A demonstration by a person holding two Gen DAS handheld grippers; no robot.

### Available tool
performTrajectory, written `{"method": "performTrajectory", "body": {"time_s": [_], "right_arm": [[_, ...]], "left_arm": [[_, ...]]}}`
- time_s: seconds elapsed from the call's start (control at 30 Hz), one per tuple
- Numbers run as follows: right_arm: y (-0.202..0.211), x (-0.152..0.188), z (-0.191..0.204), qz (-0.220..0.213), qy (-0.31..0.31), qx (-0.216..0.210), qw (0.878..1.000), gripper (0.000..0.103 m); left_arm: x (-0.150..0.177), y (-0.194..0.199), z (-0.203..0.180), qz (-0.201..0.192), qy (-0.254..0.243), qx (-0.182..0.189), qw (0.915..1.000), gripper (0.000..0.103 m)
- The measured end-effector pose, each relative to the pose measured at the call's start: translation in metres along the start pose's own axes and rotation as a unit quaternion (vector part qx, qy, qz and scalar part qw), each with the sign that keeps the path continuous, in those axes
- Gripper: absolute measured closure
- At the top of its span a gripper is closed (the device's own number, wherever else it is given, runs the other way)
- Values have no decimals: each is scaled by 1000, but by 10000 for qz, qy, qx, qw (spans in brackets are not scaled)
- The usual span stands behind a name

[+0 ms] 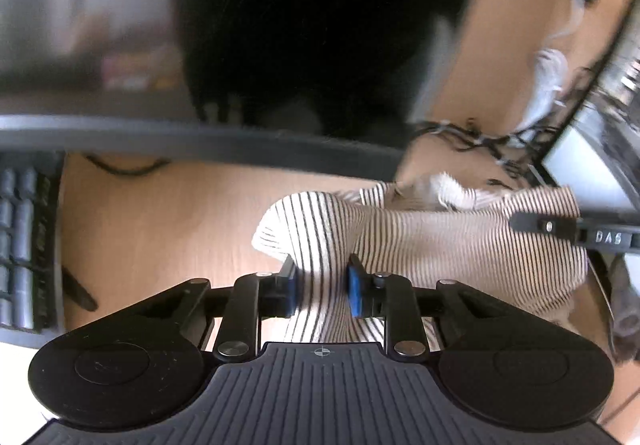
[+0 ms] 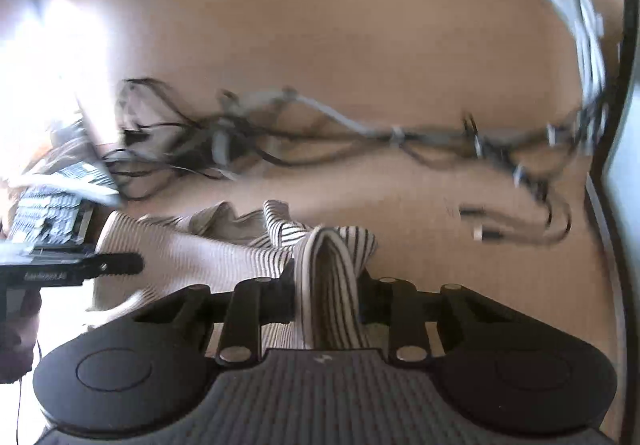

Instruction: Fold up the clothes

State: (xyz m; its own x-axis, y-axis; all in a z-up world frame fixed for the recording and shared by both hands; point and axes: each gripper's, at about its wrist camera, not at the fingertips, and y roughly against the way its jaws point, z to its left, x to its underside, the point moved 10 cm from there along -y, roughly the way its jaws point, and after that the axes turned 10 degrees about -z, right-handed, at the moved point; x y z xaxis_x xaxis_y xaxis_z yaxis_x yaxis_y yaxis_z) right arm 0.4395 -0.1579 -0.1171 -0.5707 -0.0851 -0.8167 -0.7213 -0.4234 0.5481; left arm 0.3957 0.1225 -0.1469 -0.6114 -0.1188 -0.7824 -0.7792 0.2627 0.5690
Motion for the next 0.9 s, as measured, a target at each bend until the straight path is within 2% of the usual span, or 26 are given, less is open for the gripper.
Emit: {"method": "performTrajectory", "body": {"time_s": [0.17, 0.23, 0.3, 0.33, 0.47, 0.53, 0.6, 0.7, 0.73, 0.77, 0.8, 0.9], "right_arm": [[59, -5, 40, -400, 992, -94, 9942, 78], [84, 11, 60, -400, 1553, -55, 9870, 78], [103, 30, 75, -332, 1957, -12, 9801, 78], [111, 40, 81, -274, 2104, 15, 9772, 79], [132, 95, 101, 72, 2460, 166, 9691, 81], [136, 124, 117, 301, 2665, 146, 9632, 82], [137, 146, 129, 467, 2781, 110, 9594, 82], [135, 160, 136, 529, 2851, 216, 9568, 82], [135, 159, 136, 539, 2830, 265, 9572, 82], [137, 157, 135, 573, 2770, 306, 9587, 82], [140, 154, 133, 599, 2712, 335, 9601, 81], [158, 145, 127, 698, 2623, 446, 9614, 77]], "left_arm": [[4, 53, -13, -177, -509, 210, 9983, 80], [5, 74, -18, -247, -712, 294, 9967, 90], [9, 95, -22, -283, -890, 378, 9949, 90], [19, 101, -21, -190, -902, 422, 9948, 93], [64, 119, -14, 272, -823, 641, 9942, 94], [79, 130, -10, 465, -619, 879, 9931, 93], [79, 138, -7, 507, -409, 1032, 9925, 89], [64, 148, 0, 477, 145, 1279, 9905, 63], [57, 152, 2, 436, 338, 1382, 9889, 52], [50, 156, 3, 389, 515, 1489, 9868, 47], [44, 160, 3, 333, 623, 1589, 9848, 45], [37, 163, -6, 221, 692, 1715, 9825, 32]]}}
